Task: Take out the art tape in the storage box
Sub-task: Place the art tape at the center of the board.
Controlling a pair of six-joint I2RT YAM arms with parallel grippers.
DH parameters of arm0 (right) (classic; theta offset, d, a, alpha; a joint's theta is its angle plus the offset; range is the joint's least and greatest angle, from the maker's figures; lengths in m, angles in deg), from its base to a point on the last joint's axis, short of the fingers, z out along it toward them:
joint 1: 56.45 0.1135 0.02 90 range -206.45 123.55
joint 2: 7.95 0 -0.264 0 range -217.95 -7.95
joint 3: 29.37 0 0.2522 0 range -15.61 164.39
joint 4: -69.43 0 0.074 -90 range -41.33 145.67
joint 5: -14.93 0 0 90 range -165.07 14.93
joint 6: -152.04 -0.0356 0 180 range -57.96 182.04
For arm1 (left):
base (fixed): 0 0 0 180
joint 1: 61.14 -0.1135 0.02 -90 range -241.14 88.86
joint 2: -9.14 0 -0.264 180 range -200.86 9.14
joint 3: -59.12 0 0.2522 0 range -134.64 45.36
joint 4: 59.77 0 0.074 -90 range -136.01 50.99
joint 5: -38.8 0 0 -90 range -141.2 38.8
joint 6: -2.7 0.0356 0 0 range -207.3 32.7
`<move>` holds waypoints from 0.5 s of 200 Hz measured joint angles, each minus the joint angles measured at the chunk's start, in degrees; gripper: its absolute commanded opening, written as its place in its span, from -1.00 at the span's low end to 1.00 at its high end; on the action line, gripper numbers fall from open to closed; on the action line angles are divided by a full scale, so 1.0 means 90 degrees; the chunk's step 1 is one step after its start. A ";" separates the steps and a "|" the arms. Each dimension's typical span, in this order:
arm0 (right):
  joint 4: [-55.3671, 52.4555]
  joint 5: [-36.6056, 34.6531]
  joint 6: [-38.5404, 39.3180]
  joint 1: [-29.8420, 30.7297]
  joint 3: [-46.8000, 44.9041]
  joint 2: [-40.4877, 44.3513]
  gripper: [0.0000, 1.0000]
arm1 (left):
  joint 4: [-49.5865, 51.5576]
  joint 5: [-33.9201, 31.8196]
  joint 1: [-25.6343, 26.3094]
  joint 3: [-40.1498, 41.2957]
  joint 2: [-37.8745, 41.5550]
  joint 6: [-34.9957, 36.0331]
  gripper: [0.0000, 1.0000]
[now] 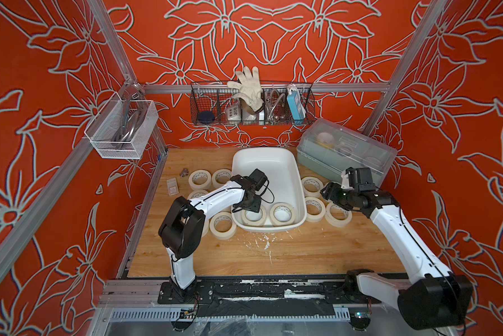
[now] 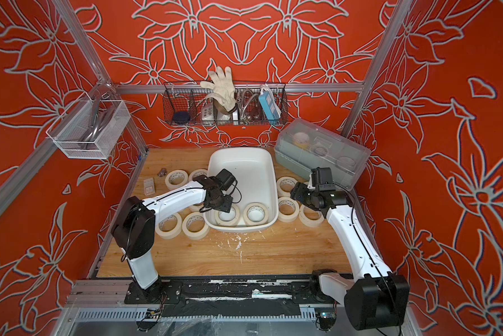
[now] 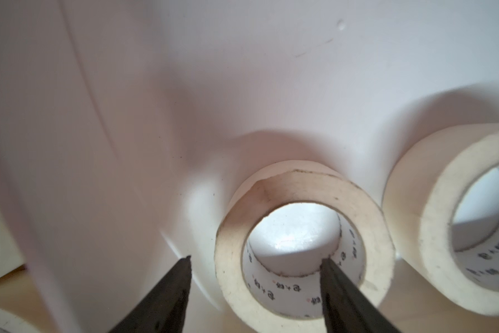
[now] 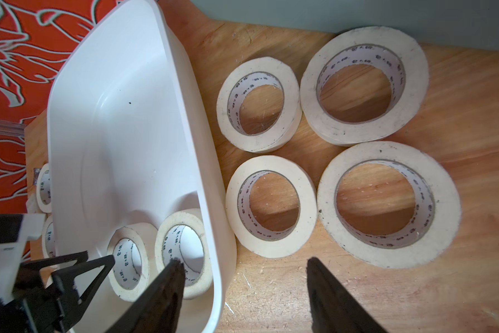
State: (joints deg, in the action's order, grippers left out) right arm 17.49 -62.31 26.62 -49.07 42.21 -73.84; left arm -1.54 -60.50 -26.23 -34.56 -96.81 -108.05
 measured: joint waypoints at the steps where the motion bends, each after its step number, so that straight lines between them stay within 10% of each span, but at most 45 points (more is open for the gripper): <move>1: 0.0000 0.0000 0.0002 0.0002 0.0000 0.0000 0.41 | -0.0002 -0.0002 0.0000 0.0000 -0.0022 0.0005 0.37; 40: 0.0007 0.0056 0.0019 0.0015 0.0000 0.0000 0.41 | -0.0153 -0.0073 0.0000 0.0000 -0.0444 0.0168 0.32; 100: 0.0070 0.0284 0.0015 0.0053 0.0000 -0.0002 0.40 | -0.0427 -0.0304 -0.0010 -0.0022 -0.0845 0.0374 -0.36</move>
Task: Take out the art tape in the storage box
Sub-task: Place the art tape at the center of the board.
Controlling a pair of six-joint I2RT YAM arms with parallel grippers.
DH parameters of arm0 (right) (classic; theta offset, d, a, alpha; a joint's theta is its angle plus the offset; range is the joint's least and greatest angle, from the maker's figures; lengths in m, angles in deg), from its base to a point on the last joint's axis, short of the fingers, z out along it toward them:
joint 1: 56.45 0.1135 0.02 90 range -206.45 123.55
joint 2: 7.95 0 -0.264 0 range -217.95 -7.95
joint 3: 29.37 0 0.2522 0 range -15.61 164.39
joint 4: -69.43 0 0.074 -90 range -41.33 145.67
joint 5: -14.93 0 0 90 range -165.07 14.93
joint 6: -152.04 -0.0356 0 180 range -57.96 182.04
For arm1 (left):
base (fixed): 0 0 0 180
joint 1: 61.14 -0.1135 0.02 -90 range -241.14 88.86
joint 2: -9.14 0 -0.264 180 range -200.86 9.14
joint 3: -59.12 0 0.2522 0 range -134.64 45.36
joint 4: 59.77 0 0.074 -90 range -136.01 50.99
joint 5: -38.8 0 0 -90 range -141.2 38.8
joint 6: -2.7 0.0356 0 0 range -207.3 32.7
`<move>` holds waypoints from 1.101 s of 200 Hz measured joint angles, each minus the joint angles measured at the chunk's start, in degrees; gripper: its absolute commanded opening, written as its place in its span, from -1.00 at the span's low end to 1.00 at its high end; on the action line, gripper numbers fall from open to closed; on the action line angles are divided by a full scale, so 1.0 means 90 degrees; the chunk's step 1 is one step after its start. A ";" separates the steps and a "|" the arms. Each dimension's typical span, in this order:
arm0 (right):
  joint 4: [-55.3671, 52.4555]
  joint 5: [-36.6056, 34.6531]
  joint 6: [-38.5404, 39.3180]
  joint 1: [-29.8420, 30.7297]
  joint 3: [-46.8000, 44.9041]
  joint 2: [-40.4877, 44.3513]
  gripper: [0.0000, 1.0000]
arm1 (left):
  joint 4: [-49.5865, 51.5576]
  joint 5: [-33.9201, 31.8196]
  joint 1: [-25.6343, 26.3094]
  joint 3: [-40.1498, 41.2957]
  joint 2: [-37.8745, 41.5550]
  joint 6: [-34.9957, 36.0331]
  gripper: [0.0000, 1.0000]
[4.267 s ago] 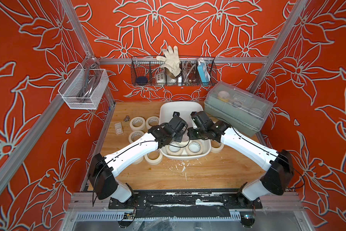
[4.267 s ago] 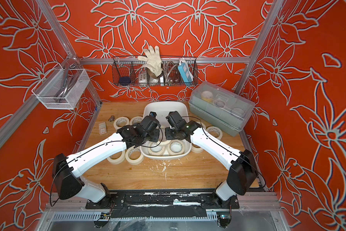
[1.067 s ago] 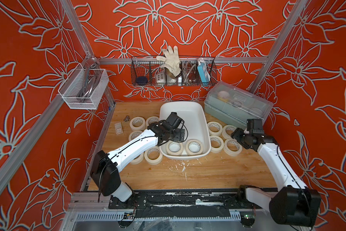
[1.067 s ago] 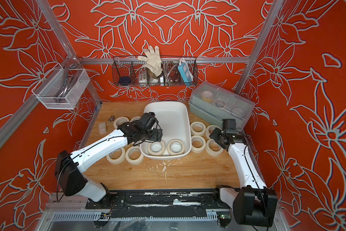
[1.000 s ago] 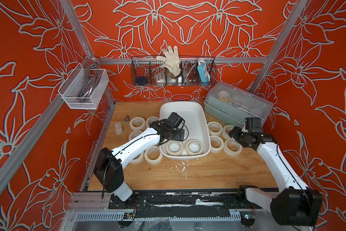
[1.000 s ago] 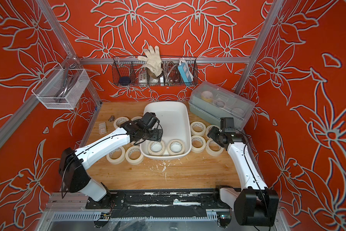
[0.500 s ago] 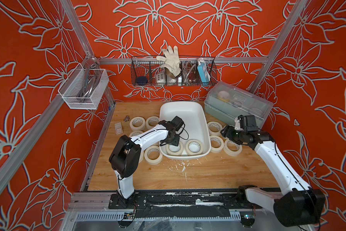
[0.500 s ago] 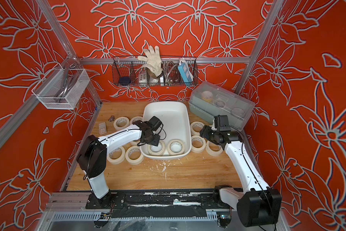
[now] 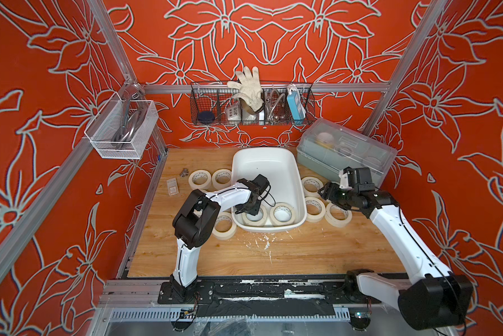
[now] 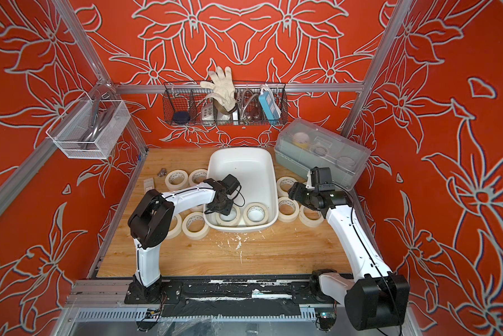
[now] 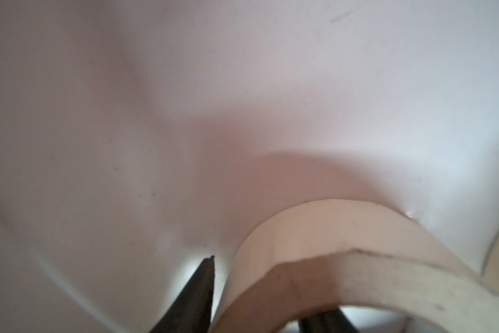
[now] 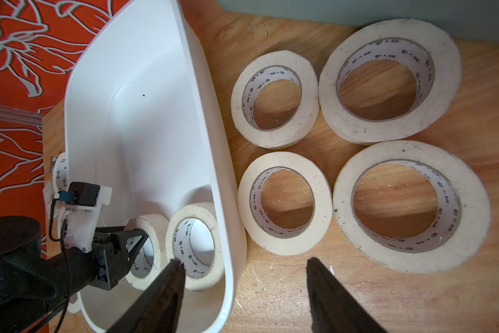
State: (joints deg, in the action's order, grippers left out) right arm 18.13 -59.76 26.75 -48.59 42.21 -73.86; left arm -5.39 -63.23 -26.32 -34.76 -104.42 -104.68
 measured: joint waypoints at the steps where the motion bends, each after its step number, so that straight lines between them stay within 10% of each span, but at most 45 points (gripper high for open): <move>1: 0.0000 0.0000 0.0000 0.0000 0.0000 0.0000 0.40 | -0.0005 0.0000 0.0000 0.0000 0.0000 -0.0017 -0.37; 90: 0.0459 0.0755 -0.0219 0.0306 -0.0068 -0.0041 0.37 | -0.0177 -0.0464 0.0015 0.0374 0.1124 -0.0464 -1.00; 220: 0.1175 -0.0527 -0.0838 0.3191 0.0721 -0.0852 0.38 | 0.1316 -0.1372 0.0556 -0.0250 0.2637 -0.1940 -1.00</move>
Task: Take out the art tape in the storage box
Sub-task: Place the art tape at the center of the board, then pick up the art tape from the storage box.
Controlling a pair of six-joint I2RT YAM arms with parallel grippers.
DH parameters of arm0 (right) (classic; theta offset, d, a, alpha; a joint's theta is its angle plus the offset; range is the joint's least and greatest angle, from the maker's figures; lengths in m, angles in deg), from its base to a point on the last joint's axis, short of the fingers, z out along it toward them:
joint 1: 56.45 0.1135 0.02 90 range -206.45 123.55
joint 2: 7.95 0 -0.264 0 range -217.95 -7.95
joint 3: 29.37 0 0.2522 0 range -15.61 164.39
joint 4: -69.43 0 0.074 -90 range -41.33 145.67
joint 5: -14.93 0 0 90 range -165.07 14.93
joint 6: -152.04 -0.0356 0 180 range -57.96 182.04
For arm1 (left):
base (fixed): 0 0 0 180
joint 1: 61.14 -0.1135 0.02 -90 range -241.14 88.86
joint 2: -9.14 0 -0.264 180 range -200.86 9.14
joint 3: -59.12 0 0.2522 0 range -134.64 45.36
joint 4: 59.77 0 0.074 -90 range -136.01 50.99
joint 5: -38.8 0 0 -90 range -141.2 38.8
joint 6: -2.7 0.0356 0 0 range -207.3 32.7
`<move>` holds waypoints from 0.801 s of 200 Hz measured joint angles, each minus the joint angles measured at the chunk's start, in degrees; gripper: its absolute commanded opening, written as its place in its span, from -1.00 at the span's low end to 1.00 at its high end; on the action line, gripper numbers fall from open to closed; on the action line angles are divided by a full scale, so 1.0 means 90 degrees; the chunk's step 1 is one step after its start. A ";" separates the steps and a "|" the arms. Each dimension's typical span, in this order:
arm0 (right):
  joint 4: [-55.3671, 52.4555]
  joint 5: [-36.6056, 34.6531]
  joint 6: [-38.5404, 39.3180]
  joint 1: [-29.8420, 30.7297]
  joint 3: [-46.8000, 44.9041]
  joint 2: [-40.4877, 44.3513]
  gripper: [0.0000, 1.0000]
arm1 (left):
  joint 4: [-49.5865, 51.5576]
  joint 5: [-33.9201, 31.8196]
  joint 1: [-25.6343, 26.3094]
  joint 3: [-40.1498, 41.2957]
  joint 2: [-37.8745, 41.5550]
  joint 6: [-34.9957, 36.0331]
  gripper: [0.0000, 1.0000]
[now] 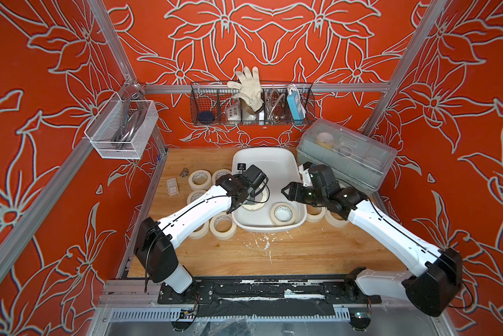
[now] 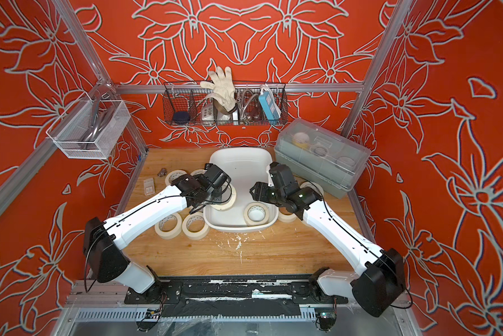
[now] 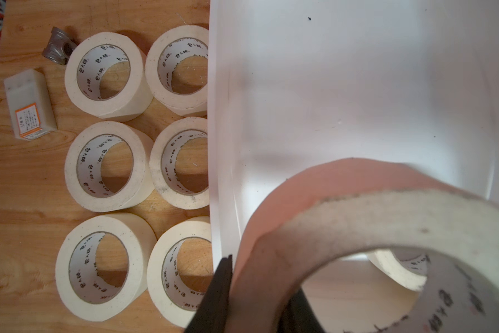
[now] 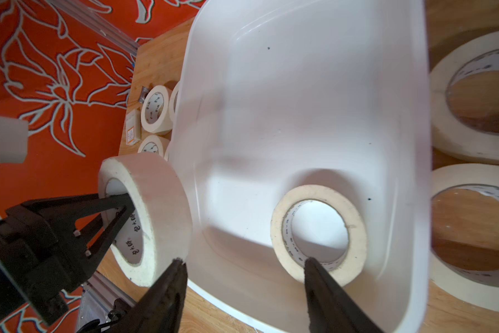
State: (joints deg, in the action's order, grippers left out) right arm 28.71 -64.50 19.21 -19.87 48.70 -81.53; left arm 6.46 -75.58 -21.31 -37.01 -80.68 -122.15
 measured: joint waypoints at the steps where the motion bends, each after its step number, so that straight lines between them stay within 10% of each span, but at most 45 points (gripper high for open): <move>1: 0.0005 -0.0015 -0.0005 0.0032 0.0015 -0.0024 0.38 | 0.0002 0.0000 0.0000 -0.0005 0.0000 -0.0005 -1.00; 94: 0.0389 -0.0483 0.0044 0.1124 0.0729 -0.1409 0.39 | 0.0209 -0.0058 0.0041 -0.0027 -0.0039 -0.0236 -1.00; 160: 0.0359 -0.0852 0.0109 0.1229 0.1003 -0.1921 -0.74 | 0.0104 -0.0022 0.0112 -0.0095 -0.0131 -0.0291 -1.00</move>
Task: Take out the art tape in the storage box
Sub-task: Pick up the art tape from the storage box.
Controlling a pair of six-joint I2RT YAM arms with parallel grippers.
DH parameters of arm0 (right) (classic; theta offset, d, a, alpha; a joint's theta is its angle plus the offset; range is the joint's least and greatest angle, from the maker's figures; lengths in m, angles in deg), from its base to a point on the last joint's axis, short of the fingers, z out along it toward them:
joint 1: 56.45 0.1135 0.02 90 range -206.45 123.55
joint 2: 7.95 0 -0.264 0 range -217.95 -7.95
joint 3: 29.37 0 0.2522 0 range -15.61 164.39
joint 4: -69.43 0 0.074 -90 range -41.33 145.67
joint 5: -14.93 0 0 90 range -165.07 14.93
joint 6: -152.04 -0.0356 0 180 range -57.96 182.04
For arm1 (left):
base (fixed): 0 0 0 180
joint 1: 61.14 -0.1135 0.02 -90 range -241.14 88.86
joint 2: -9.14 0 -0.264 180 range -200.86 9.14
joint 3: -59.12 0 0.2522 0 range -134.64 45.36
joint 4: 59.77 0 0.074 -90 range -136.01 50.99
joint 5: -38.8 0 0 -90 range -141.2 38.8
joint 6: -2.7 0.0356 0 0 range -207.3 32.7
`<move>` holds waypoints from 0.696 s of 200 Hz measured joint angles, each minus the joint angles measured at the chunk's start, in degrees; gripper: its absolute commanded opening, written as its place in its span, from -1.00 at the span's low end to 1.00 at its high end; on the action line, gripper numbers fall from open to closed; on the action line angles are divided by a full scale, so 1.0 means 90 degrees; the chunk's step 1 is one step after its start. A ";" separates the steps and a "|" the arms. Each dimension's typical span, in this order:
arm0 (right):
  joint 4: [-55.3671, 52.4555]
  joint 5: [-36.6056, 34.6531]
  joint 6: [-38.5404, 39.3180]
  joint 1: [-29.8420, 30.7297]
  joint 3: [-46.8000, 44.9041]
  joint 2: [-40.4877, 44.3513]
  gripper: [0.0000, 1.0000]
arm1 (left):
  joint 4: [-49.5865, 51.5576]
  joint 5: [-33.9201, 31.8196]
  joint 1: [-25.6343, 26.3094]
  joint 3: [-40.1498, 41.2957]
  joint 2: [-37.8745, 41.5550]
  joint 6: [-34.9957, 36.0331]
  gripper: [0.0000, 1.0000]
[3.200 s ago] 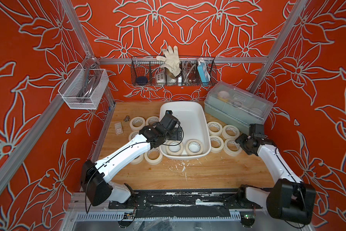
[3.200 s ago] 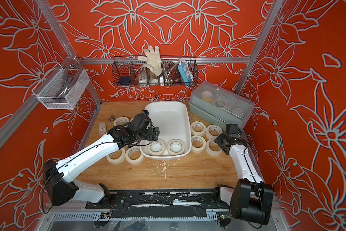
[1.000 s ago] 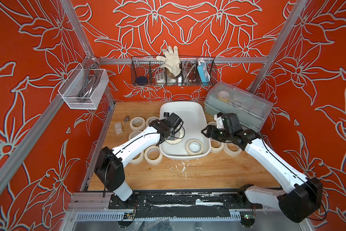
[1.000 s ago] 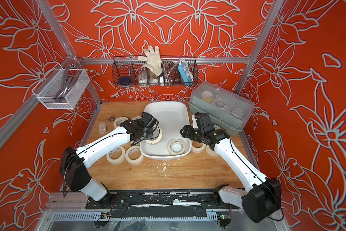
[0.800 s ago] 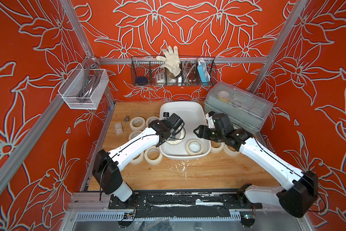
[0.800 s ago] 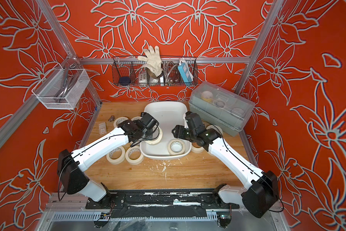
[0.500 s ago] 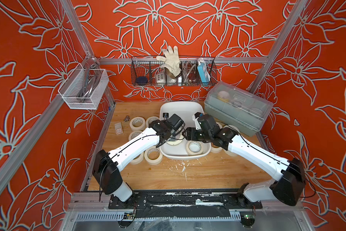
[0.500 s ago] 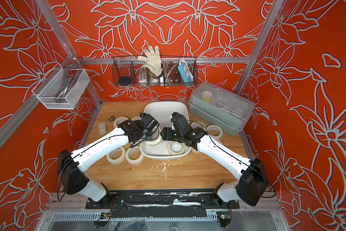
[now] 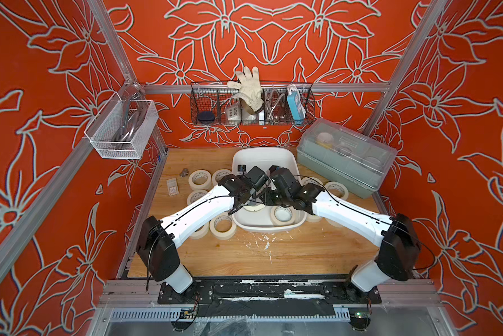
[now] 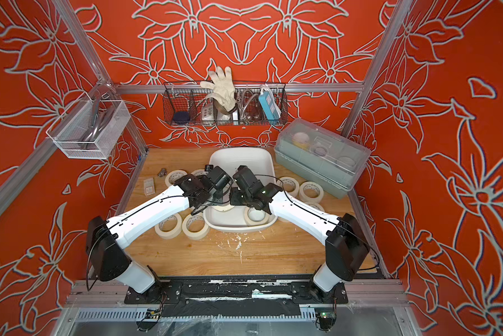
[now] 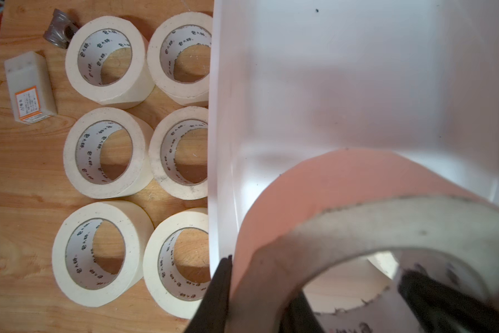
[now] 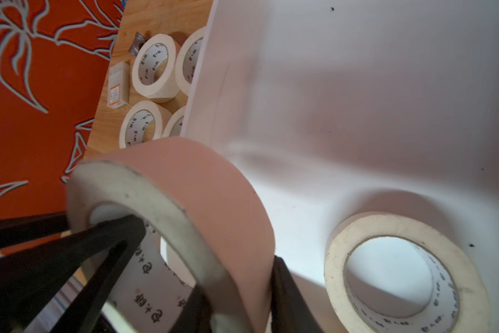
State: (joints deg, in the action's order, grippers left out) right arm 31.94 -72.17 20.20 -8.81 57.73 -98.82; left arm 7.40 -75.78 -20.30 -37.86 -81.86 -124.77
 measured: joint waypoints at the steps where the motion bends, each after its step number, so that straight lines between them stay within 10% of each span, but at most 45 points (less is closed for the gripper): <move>1: -0.0012 -0.0002 0.0017 -0.0002 0.0000 -0.0005 -0.74 | -0.0007 0.0007 0.0002 0.0000 0.0000 0.0005 -1.00; 16: -0.0085 -0.0063 0.0075 -0.0015 0.0029 -0.0015 -0.88 | -0.0051 0.0194 0.0000 -0.0002 -0.0002 0.0070 -0.97; 59: -0.0767 -0.0321 0.0372 -0.0044 0.0342 -0.0090 -1.00 | -0.0389 0.1069 -0.0090 0.0117 0.0107 0.0340 0.16; 139: -0.2399 -0.0877 0.1280 -0.0134 0.1105 -0.0083 -1.00 | -0.0947 0.1989 -0.0078 0.0308 0.1100 0.0685 0.55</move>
State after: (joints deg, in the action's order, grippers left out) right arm 10.35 -80.06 31.71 -10.01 67.68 -99.56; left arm -1.12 -57.88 -21.00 -35.08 -71.96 -118.61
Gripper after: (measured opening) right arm 0.241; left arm 0.763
